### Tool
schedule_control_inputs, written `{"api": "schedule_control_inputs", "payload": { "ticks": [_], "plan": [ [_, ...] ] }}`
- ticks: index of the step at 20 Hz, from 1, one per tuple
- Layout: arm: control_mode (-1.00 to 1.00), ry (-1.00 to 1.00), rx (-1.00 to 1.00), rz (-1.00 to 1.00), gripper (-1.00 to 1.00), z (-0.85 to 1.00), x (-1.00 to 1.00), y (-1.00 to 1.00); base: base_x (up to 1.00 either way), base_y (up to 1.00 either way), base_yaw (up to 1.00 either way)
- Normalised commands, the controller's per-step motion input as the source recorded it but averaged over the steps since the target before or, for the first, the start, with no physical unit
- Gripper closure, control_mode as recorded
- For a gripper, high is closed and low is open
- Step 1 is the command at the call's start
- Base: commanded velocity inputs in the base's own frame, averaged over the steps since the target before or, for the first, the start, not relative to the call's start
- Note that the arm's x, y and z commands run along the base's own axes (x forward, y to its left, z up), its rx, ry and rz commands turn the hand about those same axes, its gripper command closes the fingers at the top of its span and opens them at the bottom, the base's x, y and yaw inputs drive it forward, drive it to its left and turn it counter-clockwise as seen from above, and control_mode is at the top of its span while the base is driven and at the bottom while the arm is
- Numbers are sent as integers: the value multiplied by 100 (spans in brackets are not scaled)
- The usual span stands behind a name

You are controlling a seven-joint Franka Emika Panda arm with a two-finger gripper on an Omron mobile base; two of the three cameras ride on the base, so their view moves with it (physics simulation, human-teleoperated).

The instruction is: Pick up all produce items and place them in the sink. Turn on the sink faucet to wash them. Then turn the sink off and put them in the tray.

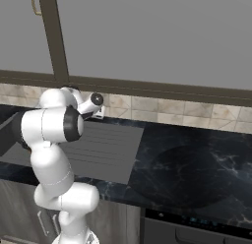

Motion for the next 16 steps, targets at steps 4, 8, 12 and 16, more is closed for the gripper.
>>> {"api": "schedule_control_inputs", "payload": {
  "ticks": [4, 8, 12, 16],
  "plan": [
    [-100, 0, 0, 0, -100, 0, 7, 10, 0, 0, 0],
    [-100, 0, 0, 0, -100, -5, 20, 15, 0, 0, 0],
    [-100, 0, 0, 0, -100, -13, 29, 8, 0, 0, 0],
    [-100, 0, 0, 0, -100, -25, 26, 3, 0, 0, 0]
  ]
}}
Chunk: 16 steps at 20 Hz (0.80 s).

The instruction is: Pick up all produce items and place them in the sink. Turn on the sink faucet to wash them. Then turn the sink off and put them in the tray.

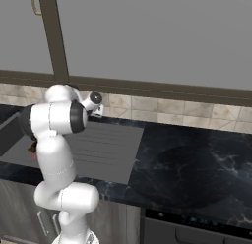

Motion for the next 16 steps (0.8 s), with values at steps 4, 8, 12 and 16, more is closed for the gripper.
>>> {"api": "schedule_control_inputs", "payload": {
  "ticks": [4, 8, 12, 16],
  "plan": [
    [-100, 0, 0, 0, -100, -30, 20, 0, 0, 0, 0],
    [-100, 0, 0, 0, -100, -21, 24, 1, 0, 0, 0],
    [-100, -1, 0, 0, -100, -7, 18, 6, 0, 0, 0],
    [-100, -2, 0, 0, -100, 0, 18, 7, 0, 0, 0]
  ]
}}
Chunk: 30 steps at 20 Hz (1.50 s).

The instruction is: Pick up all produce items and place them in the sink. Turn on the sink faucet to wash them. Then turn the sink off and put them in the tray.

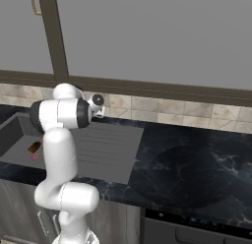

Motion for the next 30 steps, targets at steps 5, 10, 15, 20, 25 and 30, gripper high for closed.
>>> {"api": "schedule_control_inputs", "payload": {
  "ticks": [5, 10, 15, 20, 25, 30],
  "plan": [
    [-100, -1, 0, 0, -100, -7, 18, 9, 0, 0, 0],
    [-100, 0, 0, 0, -100, -15, 23, 9, 0, 0, 0],
    [-100, 0, 0, 0, -100, -14, 24, 6, 0, 0, 0],
    [-100, 0, 0, 0, -100, -14, 31, 0, 0, 0, 0],
    [-100, 0, 0, 0, -100, -16, 37, 1, 0, 0, 0],
    [-100, 0, 0, 0, -100, -20, 26, 4, 0, 0, 0]
  ]
}}
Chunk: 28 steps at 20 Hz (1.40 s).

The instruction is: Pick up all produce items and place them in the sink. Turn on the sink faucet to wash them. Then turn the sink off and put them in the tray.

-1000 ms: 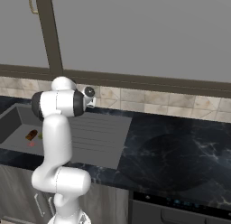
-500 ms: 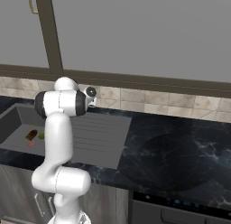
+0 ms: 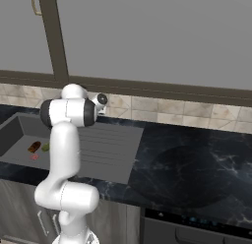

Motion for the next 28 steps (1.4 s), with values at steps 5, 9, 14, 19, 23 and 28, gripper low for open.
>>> {"api": "schedule_control_inputs", "payload": {
  "ticks": [5, 9, 14, 19, 23, 28],
  "plan": [
    [-100, 0, 0, 0, 100, -16, 27, 6, 0, 0, 0],
    [-100, 0, 0, -4, 100, -13, 26, 0, 0, 0, 0],
    [-100, 0, 0, -12, 100, -16, 15, 0, 0, 0, 0],
    [-100, 0, 0, -17, 100, -21, 10, 0, 0, 0, 0],
    [-100, 0, 0, -17, 100, -22, 13, -13, 0, 0, 0],
    [-100, 0, 0, -15, 100, -16, 21, -30, 0, 0, 0]
  ]
}}
